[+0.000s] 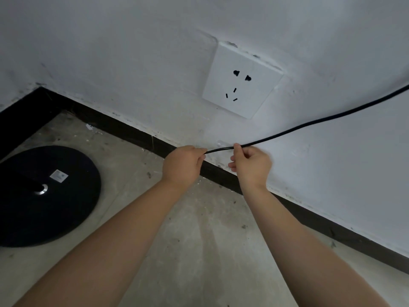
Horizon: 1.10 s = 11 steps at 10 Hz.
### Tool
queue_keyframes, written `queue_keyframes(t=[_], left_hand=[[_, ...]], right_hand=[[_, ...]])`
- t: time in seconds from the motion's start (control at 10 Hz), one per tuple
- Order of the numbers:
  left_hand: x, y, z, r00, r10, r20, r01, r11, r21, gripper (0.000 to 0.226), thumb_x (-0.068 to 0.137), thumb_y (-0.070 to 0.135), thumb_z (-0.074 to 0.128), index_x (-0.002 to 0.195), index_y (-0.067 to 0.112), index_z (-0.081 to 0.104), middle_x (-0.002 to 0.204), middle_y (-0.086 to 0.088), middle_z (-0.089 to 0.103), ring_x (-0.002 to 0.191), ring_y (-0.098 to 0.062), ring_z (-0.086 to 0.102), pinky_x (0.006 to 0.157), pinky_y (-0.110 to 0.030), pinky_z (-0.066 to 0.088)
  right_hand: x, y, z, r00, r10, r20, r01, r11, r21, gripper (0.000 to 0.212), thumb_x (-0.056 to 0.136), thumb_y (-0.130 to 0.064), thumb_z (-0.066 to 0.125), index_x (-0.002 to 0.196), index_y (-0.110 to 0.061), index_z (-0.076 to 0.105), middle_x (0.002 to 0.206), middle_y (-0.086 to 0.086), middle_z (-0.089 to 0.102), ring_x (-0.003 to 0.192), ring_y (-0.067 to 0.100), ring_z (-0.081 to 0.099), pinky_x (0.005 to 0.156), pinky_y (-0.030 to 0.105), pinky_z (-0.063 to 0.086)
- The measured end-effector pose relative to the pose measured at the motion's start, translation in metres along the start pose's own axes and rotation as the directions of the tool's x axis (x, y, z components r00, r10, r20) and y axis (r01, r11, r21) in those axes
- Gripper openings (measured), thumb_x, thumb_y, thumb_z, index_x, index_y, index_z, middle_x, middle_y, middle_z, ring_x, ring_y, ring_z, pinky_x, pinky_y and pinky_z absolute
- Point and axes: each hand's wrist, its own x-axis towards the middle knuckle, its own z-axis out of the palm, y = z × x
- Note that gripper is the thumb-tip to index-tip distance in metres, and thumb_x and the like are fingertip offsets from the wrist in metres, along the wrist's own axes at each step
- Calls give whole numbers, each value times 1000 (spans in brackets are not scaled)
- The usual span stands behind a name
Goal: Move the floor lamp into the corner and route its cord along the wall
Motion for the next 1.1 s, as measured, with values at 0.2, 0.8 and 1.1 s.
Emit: queue_keyframes(t=[0.2, 0.8, 1.1], left_hand=[[10, 8, 5, 993, -120, -13, 120, 993, 15, 19, 92, 12, 49, 98, 3, 65, 94, -19, 69, 85, -33, 61, 66, -33, 48], [11, 23, -4, 955, 28, -294, 64, 952, 298, 21, 57, 0, 82, 68, 3, 64, 69, -16, 68, 67, -33, 65, 81, -59, 47], [5, 12, -2, 978, -81, -194, 111, 983, 146, 10, 81, 4, 63, 88, -3, 64, 94, -24, 65, 93, -40, 54, 82, -47, 41]], right_hand=[[-1, 6, -1, 1000, -3, -13, 3, 1000, -14, 38, 86, -18, 53, 49, -20, 47, 49, -3, 52, 31, -2, 53, 53, 32, 50], [-3, 8, -20, 986, 138, 96, -149, 981, 122, 29, 88, -24, 49, 60, -19, 53, 60, 1, 57, 46, 11, 55, 40, 13, 48], [-6, 11, -22, 950, 221, 220, -252, 960, 122, 21, 86, -7, 45, 70, -15, 55, 63, 1, 56, 40, 7, 55, 40, 14, 48]])
